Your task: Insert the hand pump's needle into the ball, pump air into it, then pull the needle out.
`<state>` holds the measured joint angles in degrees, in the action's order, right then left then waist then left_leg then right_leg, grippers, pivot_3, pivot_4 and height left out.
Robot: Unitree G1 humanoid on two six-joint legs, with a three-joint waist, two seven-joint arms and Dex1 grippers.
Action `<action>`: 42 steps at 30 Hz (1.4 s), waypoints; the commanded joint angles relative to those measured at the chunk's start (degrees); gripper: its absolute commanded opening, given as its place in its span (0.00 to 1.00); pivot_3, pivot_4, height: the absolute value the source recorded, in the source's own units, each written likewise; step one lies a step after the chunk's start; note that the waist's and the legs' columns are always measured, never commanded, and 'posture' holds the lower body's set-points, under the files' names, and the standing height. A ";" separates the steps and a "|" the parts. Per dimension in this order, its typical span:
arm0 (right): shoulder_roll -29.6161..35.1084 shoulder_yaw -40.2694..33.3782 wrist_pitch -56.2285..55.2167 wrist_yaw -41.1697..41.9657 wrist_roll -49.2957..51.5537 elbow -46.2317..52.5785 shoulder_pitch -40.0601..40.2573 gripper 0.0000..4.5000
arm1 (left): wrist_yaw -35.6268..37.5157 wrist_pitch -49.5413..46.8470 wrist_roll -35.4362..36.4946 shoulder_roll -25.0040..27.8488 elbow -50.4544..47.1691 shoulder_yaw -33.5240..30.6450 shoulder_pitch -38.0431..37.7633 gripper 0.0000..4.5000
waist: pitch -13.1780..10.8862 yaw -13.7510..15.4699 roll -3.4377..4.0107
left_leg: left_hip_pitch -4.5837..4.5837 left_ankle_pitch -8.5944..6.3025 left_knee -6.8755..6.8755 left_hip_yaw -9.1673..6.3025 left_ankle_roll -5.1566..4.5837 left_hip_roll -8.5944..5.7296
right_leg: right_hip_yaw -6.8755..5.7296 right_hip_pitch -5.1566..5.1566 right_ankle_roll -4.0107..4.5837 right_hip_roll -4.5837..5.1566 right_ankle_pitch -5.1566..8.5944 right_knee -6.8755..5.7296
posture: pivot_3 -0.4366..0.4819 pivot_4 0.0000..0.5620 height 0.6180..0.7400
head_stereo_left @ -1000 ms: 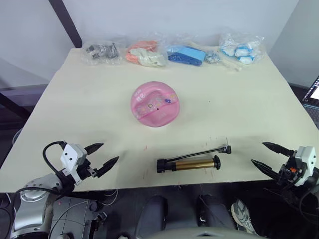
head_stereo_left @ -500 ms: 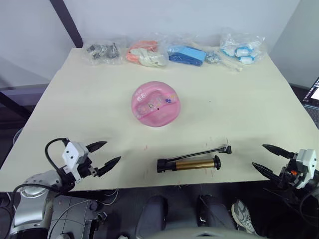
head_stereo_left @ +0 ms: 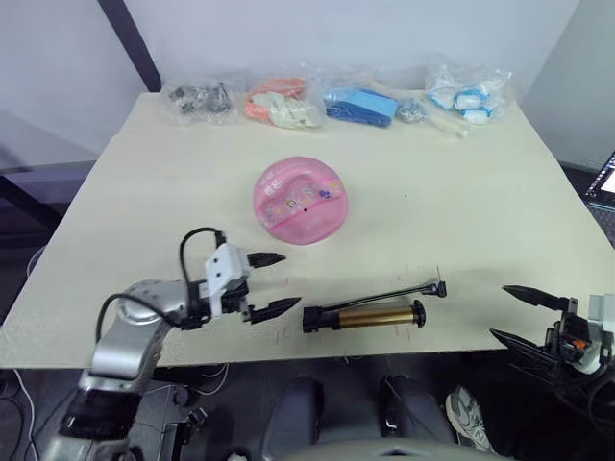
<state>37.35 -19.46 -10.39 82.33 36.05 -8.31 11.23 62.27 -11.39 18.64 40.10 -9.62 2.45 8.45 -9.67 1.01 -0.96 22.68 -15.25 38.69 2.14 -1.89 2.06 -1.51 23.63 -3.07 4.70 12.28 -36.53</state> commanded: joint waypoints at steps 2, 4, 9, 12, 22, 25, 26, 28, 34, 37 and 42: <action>1.08 -2.89 -0.83 1.89 2.01 2.37 0.52 1.00 | 0.74 -2.52 -3.06 -1.65 -0.63 6.80 6.59 0.99 | 0.00 -0.18 0.00 | 0.02 0.00 0.00 0.04 0.00 -0.02 | 0.04 0.00 -0.15 0.00 -0.11 0.02 | 0.48 0.27 1.00; 1.06 -3.21 -0.49 2.01 2.20 2.65 0.40 1.00 | 0.74 -3.29 -4.29 -2.69 0.32 9.23 9.27 0.99 | 0.00 -0.26 0.00 | 0.03 0.00 0.00 0.05 0.00 -0.02 | 0.06 0.00 -0.18 0.00 -0.13 0.03 | 0.48 0.27 1.00; 1.09 -3.73 0.31 1.80 2.72 4.43 0.75 1.00 | 0.66 -3.97 -7.72 -6.09 2.39 14.95 14.15 0.99 | 0.00 -0.22 0.00 | -0.01 0.00 0.01 0.02 0.00 0.02 | 0.07 0.01 -0.16 -0.08 -0.12 0.01 | 0.48 0.27 1.00; 0.78 -3.97 0.72 1.07 3.03 6.60 1.79 1.00 | -0.53 -5.34 -10.40 -9.39 4.80 18.59 17.20 0.99 | 0.00 -0.03 0.00 | 0.01 0.00 0.02 0.02 0.00 0.02 | 0.07 0.00 -0.17 -0.09 -0.12 0.01 | 0.48 0.27 1.00; 0.09 -4.54 1.65 -1.65 3.79 10.71 4.07 1.00 | -4.22 -3.99 -18.82 -22.03 23.58 25.70 29.07 0.99 | -0.01 -0.15 -0.01 | 0.10 0.00 0.15 -0.01 -0.01 0.00 | 0.07 0.00 -0.19 -0.09 -0.13 0.01 | 0.48 0.27 1.00; 0.15 -4.43 1.62 -2.05 3.70 11.03 4.10 1.00 | -3.72 -2.03 -20.48 -24.66 28.15 27.25 31.12 0.99 | -0.01 -0.23 -0.01 | 0.11 0.00 0.15 -0.02 -0.01 -0.01 | 0.07 0.02 -0.19 -0.10 -0.13 0.01 | 0.48 0.27 1.00; 0.19 -4.42 1.61 -2.14 3.65 11.05 4.06 1.00 | -3.50 -0.97 -21.12 -25.33 29.33 27.90 31.60 0.99 | -0.01 -0.23 -0.01 | 0.10 0.00 0.15 -0.03 -0.01 0.00 | 0.08 0.02 -0.19 -0.10 -0.13 0.00 | 0.48 0.27 1.00; 0.19 -4.42 1.54 -2.24 3.56 11.06 4.02 1.00 | -3.52 -0.50 -21.92 -26.53 31.03 28.45 32.10 0.99 | -0.01 -0.17 -0.01 | 0.12 0.00 0.15 -0.05 -0.01 0.00 | 0.06 0.02 -0.18 -0.10 -0.13 0.00 | 0.48 0.27 1.00; 0.04 -4.33 1.25 -2.59 3.39 11.11 4.13 1.00 | -4.18 -1.37 -24.63 -28.54 34.76 29.83 32.40 0.99 | -0.01 -0.17 -0.02 | 0.12 -0.01 0.15 -0.05 -0.01 0.00 | 0.07 0.02 -0.13 -0.10 -0.10 0.01 | 0.48 0.27 1.00; -0.05 -4.58 0.60 -2.91 3.01 10.70 4.26 1.00 | -4.06 -1.22 -26.61 -28.56 35.70 31.04 31.85 0.99 | -0.01 -0.17 -0.02 | 0.13 -0.01 0.15 -0.06 -0.01 0.00 | 0.06 0.02 -0.13 -0.10 -0.10 0.00 | 0.48 0.27 1.00; -0.07 -5.11 -0.20 -3.31 2.04 8.92 4.91 1.00 | -3.24 -2.84 -27.83 -28.85 35.94 31.73 30.44 0.88 | 0.00 -0.09 -0.02 | 0.13 -0.01 0.16 -0.07 -0.01 0.00 | 0.05 0.01 -0.11 -0.09 -0.09 0.01 | 0.48 0.27 1.00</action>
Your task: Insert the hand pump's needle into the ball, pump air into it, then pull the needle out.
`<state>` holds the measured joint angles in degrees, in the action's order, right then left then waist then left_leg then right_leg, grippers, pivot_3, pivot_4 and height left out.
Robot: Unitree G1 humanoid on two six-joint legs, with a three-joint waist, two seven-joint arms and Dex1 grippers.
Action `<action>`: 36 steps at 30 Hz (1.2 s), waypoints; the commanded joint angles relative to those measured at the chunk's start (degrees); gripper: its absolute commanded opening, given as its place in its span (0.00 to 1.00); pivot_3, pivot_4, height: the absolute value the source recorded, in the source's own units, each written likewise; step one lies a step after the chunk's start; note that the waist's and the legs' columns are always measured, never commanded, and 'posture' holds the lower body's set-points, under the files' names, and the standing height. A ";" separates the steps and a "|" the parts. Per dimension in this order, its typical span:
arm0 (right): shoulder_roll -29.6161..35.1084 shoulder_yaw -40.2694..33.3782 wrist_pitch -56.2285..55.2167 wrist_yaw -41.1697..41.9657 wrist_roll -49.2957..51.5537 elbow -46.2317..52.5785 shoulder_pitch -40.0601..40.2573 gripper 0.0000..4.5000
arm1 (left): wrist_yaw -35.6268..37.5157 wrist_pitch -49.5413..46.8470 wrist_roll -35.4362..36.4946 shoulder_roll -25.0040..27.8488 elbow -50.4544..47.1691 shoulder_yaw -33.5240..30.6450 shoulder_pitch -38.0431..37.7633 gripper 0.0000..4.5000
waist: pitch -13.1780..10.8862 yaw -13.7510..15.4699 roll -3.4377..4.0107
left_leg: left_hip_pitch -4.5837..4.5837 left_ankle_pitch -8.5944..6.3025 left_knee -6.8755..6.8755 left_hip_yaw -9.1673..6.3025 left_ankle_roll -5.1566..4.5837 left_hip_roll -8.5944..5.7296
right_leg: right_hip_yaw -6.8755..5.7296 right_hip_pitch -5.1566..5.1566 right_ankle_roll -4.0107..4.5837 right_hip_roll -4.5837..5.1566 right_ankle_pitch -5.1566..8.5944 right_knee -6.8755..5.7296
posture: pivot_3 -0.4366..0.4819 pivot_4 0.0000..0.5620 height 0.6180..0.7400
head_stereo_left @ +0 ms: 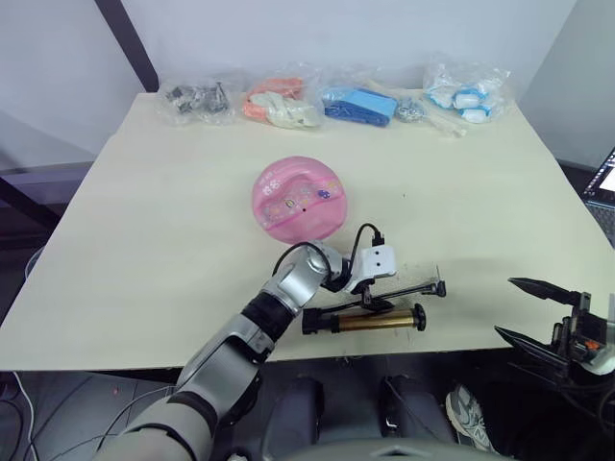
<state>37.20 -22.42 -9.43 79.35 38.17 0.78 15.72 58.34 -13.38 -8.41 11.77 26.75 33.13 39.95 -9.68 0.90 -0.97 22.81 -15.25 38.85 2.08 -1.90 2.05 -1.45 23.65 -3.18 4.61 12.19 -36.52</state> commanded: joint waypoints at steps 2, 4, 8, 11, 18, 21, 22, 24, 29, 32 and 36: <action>-0.04 -2.26 -1.86 -0.28 -0.38 -0.95 0.30 1.00 | 0.79 -0.90 -0.85 -0.56 -0.64 0.90 -1.28 0.74 | 0.01 0.02 0.00 | 0.00 0.00 0.01 0.00 0.00 0.00 | 0.00 -0.01 0.02 0.00 0.01 0.00 | 0.48 0.27 1.00; 0.02 -2.27 -2.29 -0.16 -0.52 -1.48 0.31 1.00 | 0.96 -0.91 -0.91 -0.49 -0.87 0.75 -1.42 0.53 | 0.01 0.00 0.00 | -0.01 0.00 0.02 0.01 0.00 0.00 | 0.00 -0.01 0.03 0.00 0.02 0.00 | 0.48 0.27 1.00; 0.09 -2.26 -2.75 0.12 -0.62 -1.90 0.33 1.00 | 1.87 -1.01 0.04 -0.22 -1.90 -0.17 -1.87 0.15 | 0.01 -0.02 0.01 | -0.01 0.00 0.02 -0.01 0.00 0.00 | 0.00 0.00 0.03 0.00 0.01 0.00 | 0.48 0.27 1.00; 0.07 -2.07 -2.79 0.01 -0.62 -1.98 0.27 1.00 | 1.84 -0.01 1.26 0.08 -3.35 -1.71 -2.44 0.02 | 0.01 -0.04 0.01 | -0.01 0.00 0.02 -0.01 0.00 0.00 | 0.00 0.00 0.03 0.00 0.01 -0.01 | 0.48 0.27 1.00; -1.21 -0.63 -0.11 -3.09 -0.09 1.04 0.56 1.00 | 1.18 0.94 5.43 0.15 -7.50 -6.21 -4.62 0.02 | 0.01 -0.06 0.01 | 0.00 0.00 0.02 -0.03 0.00 0.01 | 0.00 0.01 0.02 0.00 0.00 -0.03 | 0.48 0.27 1.00; -1.78 0.49 3.10 -6.32 -0.34 3.58 0.51 1.00 | 0.04 2.42 6.54 0.34 -9.75 -7.92 -6.00 0.02 | 0.01 -0.07 0.02 | 0.00 0.00 0.02 -0.03 0.00 0.01 | -0.01 0.00 0.04 0.01 0.01 -0.04 | 0.48 0.27 1.00; -2.24 0.96 5.92 -9.43 0.11 5.29 0.28 1.00 | -0.20 2.39 7.50 0.19 -11.15 -8.82 -6.66 0.02 | 0.01 -0.07 0.02 | 0.00 0.00 0.03 -0.02 0.00 0.01 | -0.01 0.00 0.04 0.01 0.01 -0.04 | 0.48 0.27 1.00; -3.18 1.56 9.90 -13.67 1.46 8.36 -0.20 1.00 | -0.83 2.85 8.74 -0.06 -13.19 -10.06 -7.67 0.02 | 0.01 -0.05 0.02 | 0.00 0.00 0.03 -0.05 0.00 0.01 | -0.01 0.01 0.02 0.01 -0.01 -0.04 | 0.48 0.27 1.00; -6.31 3.69 22.76 -28.37 5.76 18.01 -1.87 1.00 | -3.12 3.47 11.59 -1.12 -17.45 -12.81 -10.39 0.02 | 0.02 -0.04 0.03 | 0.00 0.00 0.05 -0.17 0.00 0.02 | -0.01 0.01 0.03 0.03 -0.01 -0.09 | 0.48 0.27 1.00; -9.15 5.51 30.31 -38.57 9.70 23.23 -3.93 1.00 | -6.15 4.48 11.96 -2.02 -18.22 -14.37 -11.48 0.02 | 0.02 0.04 0.03 | 0.01 0.00 0.05 -0.26 0.00 0.00 | -0.01 0.01 0.03 0.03 -0.02 -0.10 | 0.48 0.27 1.00; -13.26 7.62 41.08 -53.43 19.16 26.39 -8.80 1.00 | -6.96 6.56 12.30 -1.68 -18.91 -15.01 -12.64 0.02 | 0.02 -0.23 0.04 | 0.05 0.00 0.13 -0.33 0.00 0.03 | -0.02 0.03 -0.01 0.01 -0.08 -0.13 | 0.48 0.27 1.00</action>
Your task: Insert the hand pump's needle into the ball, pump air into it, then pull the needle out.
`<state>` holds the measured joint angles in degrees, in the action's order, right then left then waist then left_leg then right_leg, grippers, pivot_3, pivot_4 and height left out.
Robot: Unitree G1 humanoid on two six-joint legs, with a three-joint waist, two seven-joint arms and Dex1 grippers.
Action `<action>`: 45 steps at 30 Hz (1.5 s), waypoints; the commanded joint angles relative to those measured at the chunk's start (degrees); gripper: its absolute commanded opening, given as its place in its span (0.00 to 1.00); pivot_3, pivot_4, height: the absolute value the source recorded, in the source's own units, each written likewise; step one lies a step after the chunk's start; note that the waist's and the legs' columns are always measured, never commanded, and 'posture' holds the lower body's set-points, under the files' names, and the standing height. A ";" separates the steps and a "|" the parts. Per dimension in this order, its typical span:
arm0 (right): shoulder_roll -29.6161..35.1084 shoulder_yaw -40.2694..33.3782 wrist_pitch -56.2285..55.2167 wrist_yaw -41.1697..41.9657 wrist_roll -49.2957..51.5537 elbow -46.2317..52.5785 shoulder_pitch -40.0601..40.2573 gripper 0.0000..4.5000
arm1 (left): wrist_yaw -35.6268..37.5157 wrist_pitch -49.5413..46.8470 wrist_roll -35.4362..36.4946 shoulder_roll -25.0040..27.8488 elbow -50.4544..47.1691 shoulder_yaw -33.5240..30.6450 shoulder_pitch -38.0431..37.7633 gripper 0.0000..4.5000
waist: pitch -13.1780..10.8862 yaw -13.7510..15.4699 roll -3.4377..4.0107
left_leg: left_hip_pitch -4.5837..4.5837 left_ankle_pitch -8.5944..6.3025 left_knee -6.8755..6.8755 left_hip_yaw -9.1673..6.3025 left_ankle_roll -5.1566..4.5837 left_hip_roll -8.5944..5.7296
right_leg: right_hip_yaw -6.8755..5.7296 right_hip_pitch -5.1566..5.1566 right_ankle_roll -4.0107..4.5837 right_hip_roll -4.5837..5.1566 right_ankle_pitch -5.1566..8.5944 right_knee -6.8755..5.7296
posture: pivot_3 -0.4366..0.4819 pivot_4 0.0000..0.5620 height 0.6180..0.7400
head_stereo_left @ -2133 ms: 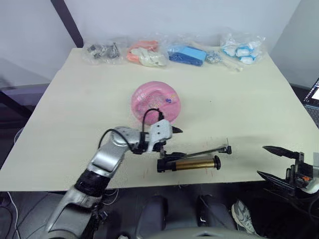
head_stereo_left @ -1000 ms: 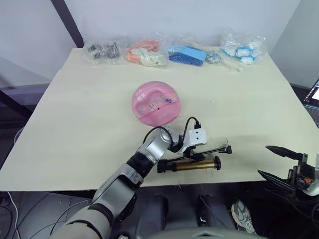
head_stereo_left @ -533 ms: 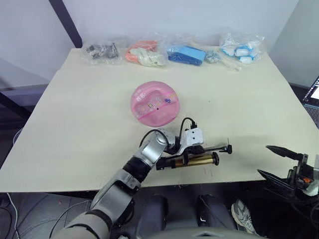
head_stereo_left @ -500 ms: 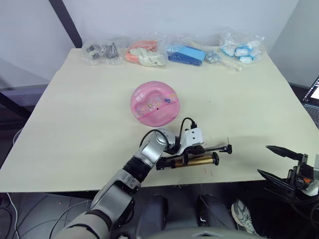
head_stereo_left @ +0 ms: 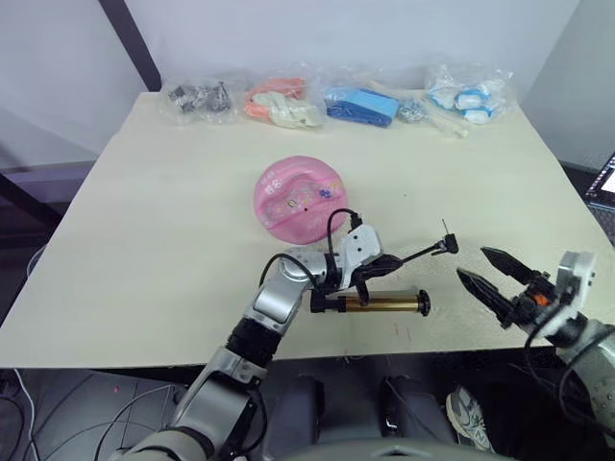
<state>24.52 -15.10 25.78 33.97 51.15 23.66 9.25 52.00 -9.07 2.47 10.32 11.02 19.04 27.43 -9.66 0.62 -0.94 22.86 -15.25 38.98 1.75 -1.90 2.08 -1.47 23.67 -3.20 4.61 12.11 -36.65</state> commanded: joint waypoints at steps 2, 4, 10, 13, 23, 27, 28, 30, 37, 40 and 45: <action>-1.34 -0.28 9.82 -13.45 9.83 3.27 -4.49 1.00 | -1.56 2.84 1.38 -0.01 -2.88 -1.71 -0.24 0.02 | 0.00 0.23 0.01 | 0.02 0.00 0.01 -0.02 0.00 -0.01 | -0.03 0.00 0.01 0.00 0.00 -0.02 | 0.48 0.27 1.00; -2.19 -0.56 11.62 -16.83 12.12 3.00 -6.16 1.00 | -2.72 2.81 1.49 -0.06 -2.66 -2.50 -0.21 0.02 | 0.00 0.29 0.00 | 0.05 0.00 0.04 -0.02 0.00 -0.04 | -0.04 0.00 0.02 0.02 0.00 -0.01 | 0.48 0.27 1.00; -4.67 0.72 15.40 -23.93 16.27 2.29 -10.15 1.00 | -2.21 3.33 2.02 1.07 -3.18 -2.73 -1.08 0.02 | 0.00 0.20 0.00 | 0.07 0.00 0.06 0.08 -0.01 -0.04 | -0.05 -0.01 -0.01 0.02 -0.02 -0.01 | 0.48 0.27 1.00; -4.97 0.70 16.30 -25.29 16.70 1.83 -11.11 1.00 | -2.22 3.67 2.01 1.54 -2.80 -2.72 -1.12 0.02 | 0.00 0.16 0.00 | 0.07 -0.01 0.05 0.11 -0.01 -0.04 | -0.05 -0.01 -0.02 0.01 -0.02 -0.01 | 0.48 0.27 1.00; -4.62 0.33 18.41 -27.91 17.96 -0.03 -14.68 1.00 | -2.00 4.40 1.65 2.19 -1.39 -2.33 -0.23 0.02 | 0.00 0.11 0.01 | 0.08 -0.01 0.05 0.18 -0.02 -0.03 | -0.07 0.00 -0.02 0.00 -0.02 -0.01 | 0.48 0.27 1.00; -4.81 0.39 18.86 -28.12 18.07 -0.30 -15.16 1.00 | -1.90 4.82 1.55 2.26 -0.71 -2.16 0.10 0.02 | 0.00 0.12 0.01 | 0.08 -0.01 0.05 0.19 -0.01 -0.03 | -0.06 0.00 -0.02 0.00 -0.02 -0.01 | 0.48 0.27 1.00; -4.92 0.36 18.92 -28.24 18.23 -0.28 -15.24 1.00 | -1.80 4.92 1.57 2.32 -0.67 -2.12 0.13 0.02 | 0.00 0.10 0.01 | 0.08 -0.01 0.05 0.19 -0.02 -0.03 | -0.06 0.00 -0.02 0.00 -0.02 -0.01 | 0.48 0.27 1.00; -4.89 0.45 19.00 -28.16 18.11 -0.20 -15.31 1.00 | -1.78 5.01 1.64 2.32 -0.54 -2.15 0.16 0.02 | 0.00 0.10 0.01 | 0.08 -0.01 0.05 0.19 -0.02 -0.03 | -0.06 0.00 -0.02 0.00 -0.02 -0.01 | 0.48 0.27 1.00; -5.18 0.82 18.52 -27.72 16.80 -0.36 -15.82 0.65 | -1.30 5.36 1.59 2.64 -0.23 -2.01 0.32 0.00 | 0.00 0.10 0.01 | 0.09 -0.01 0.05 0.19 -0.02 -0.03 | -0.07 0.00 -0.02 0.00 -0.02 -0.01 | 0.48 0.27 1.00; -5.63 0.78 18.44 -27.94 16.85 -0.46 -15.89 0.40 | -1.02 5.52 1.54 2.75 -0.14 -1.91 0.37 0.00 | 0.00 0.10 0.01 | 0.09 -0.01 0.05 0.19 -0.02 -0.03 | -0.07 0.00 -0.02 0.00 -0.02 -0.01 | 0.48 0.27 1.00; -5.59 0.88 18.48 -27.82 16.52 -0.60 -16.09 0.08 | -0.75 5.84 1.37 2.75 -0.03 -1.83 0.35 0.00 | 0.00 0.09 0.01 | 0.09 -0.01 0.05 0.19 -0.02 -0.03 | -0.07 0.00 -0.02 0.00 -0.01 0.00 | 0.48 0.27 1.00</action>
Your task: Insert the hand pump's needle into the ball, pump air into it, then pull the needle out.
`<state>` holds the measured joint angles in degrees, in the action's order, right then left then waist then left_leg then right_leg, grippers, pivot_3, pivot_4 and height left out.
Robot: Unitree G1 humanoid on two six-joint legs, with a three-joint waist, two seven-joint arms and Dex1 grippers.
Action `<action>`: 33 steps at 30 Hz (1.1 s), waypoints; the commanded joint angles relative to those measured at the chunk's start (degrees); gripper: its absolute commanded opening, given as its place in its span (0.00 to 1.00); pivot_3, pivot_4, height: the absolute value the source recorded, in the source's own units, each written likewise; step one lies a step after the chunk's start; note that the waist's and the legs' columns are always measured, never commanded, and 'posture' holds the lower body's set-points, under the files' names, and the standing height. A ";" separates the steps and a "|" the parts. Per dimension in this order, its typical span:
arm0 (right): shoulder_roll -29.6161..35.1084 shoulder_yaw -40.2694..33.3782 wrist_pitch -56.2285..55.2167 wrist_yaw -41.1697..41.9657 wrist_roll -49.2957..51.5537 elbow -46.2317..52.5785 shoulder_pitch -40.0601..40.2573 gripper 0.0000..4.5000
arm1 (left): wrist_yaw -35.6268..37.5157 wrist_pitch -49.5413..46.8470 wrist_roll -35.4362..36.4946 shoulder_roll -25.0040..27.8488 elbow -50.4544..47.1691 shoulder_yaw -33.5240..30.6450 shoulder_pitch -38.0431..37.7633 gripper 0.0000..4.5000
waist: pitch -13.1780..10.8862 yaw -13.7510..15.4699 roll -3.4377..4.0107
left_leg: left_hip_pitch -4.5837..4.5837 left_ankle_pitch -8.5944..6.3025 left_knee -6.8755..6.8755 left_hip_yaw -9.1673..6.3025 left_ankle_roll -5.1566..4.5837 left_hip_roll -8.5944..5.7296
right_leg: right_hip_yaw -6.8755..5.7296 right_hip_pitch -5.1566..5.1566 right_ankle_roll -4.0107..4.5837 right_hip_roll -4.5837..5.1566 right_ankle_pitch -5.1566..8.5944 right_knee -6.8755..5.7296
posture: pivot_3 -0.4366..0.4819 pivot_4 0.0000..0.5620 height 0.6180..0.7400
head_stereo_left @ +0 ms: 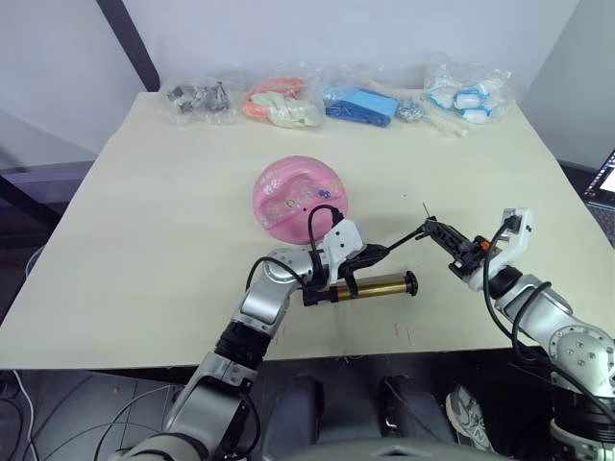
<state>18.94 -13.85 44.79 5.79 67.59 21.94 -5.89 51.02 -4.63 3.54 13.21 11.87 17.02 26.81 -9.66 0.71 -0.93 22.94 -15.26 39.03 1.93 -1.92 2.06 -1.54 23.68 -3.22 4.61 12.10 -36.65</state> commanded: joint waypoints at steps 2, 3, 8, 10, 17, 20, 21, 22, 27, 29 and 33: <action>0.00 -0.28 -0.46 0.43 0.01 1.11 -1.00 0.08 | 0.27 1.47 0.26 -0.10 -0.77 0.19 1.02 0.00 | 0.00 0.00 0.00 | 0.00 0.00 0.00 0.00 0.00 0.00 | 0.00 0.00 0.00 0.00 0.00 0.00 | 0.48 0.27 1.00; -0.10 -0.29 -0.41 0.34 0.18 1.06 -1.07 0.08 | 0.29 1.43 0.29 -0.11 -0.73 0.18 1.08 0.00 | 0.00 0.00 0.00 | 0.00 0.00 0.00 0.00 0.00 0.00 | 0.00 0.00 0.00 0.00 0.00 0.00 | 0.48 0.27 1.00; -0.15 -0.43 -0.48 0.20 0.11 1.24 -0.80 0.08 | 0.31 1.49 0.25 -0.10 -0.56 0.21 1.07 0.00 | 0.00 0.00 0.00 | 0.00 0.00 0.00 0.00 0.00 0.00 | 0.00 0.00 0.00 0.00 0.00 0.00 | 0.48 0.27 1.00; 0.06 -0.54 -0.45 0.39 0.04 1.36 -0.62 0.08 | 0.39 1.39 0.40 -0.08 -0.55 0.13 0.98 0.00 | 0.00 0.00 0.00 | 0.00 0.00 0.00 0.00 0.00 0.00 | 0.00 0.00 0.00 0.00 0.00 0.00 | 0.48 0.27 1.00; 1.91 -1.25 -0.23 2.56 -0.15 1.15 -0.20 0.08 | 1.65 0.39 2.40 0.15 -1.76 -0.75 0.37 0.23 | 0.00 0.00 0.00 | 0.01 0.00 0.00 0.00 0.00 0.00 | 0.00 0.01 0.00 0.00 0.01 0.01 | 0.48 0.27 1.00; 3.00 -1.41 -0.13 4.17 -0.24 0.80 -0.05 0.08 | 2.02 -0.17 3.29 0.38 -2.45 -1.18 0.19 0.55 | 0.00 0.00 0.00 | 0.01 0.00 0.00 -0.01 0.00 0.01 | -0.01 0.01 0.00 0.00 0.01 0.02 | 0.48 0.27 1.00; 3.35 -1.59 -0.13 4.68 -0.21 0.57 0.00 0.08 | 2.14 -0.36 3.76 0.46 -2.85 -1.44 0.11 0.65 | 0.00 0.00 0.00 | 0.01 0.00 0.00 -0.01 0.00 0.01 | -0.01 0.01 0.00 0.00 0.01 0.02 | 0.48 0.27 1.00; 4.14 -1.68 -0.14 5.90 -0.50 0.34 0.03 0.08 | 2.56 -0.74 4.43 0.72 -3.54 -1.71 -0.05 0.75 | 0.00 0.01 0.00 | 0.01 0.00 0.00 -0.01 0.00 0.01 | -0.01 0.01 0.00 0.00 0.01 0.02 | 0.48 0.27 1.00; 7.22 -2.01 -0.45 11.09 -1.81 -0.97 0.32 0.08 | 3.79 -2.41 7.51 2.39 -7.33 -3.21 -1.07 0.98 | 0.00 0.00 0.00 | 0.03 0.00 0.00 -0.01 0.00 0.01 | -0.01 0.01 0.00 0.00 0.01 0.03 | 0.48 0.27 1.00; 8.31 -1.88 -0.76 13.27 -2.79 -1.40 0.56 0.08 | 4.14 -3.19 8.53 3.31 -8.91 -3.84 -1.54 0.98 | 0.00 0.00 0.00 | 0.03 0.00 0.00 -0.01 0.00 0.02 | -0.01 0.01 0.01 0.00 0.01 0.04 | 0.48 0.27 1.00; 12.47 0.58 -3.76 22.35 -9.09 -0.52 1.75 0.08 | 5.41 -5.09 12.10 7.61 -15.05 -7.68 -4.11 0.98 | -0.01 -0.06 0.01 | 0.03 0.00 -0.01 -0.03 0.00 0.03 | -0.02 0.03 0.02 -0.01 0.02 0.04 | 0.48 0.27 1.00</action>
<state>30.36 -13.56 43.22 24.15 60.52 19.53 -4.30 55.99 -9.44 13.31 19.60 1.12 11.91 23.13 -9.67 0.65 -0.92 22.97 -15.26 39.02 1.90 -1.93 2.09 -1.55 23.71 -3.19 4.60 12.13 -36.60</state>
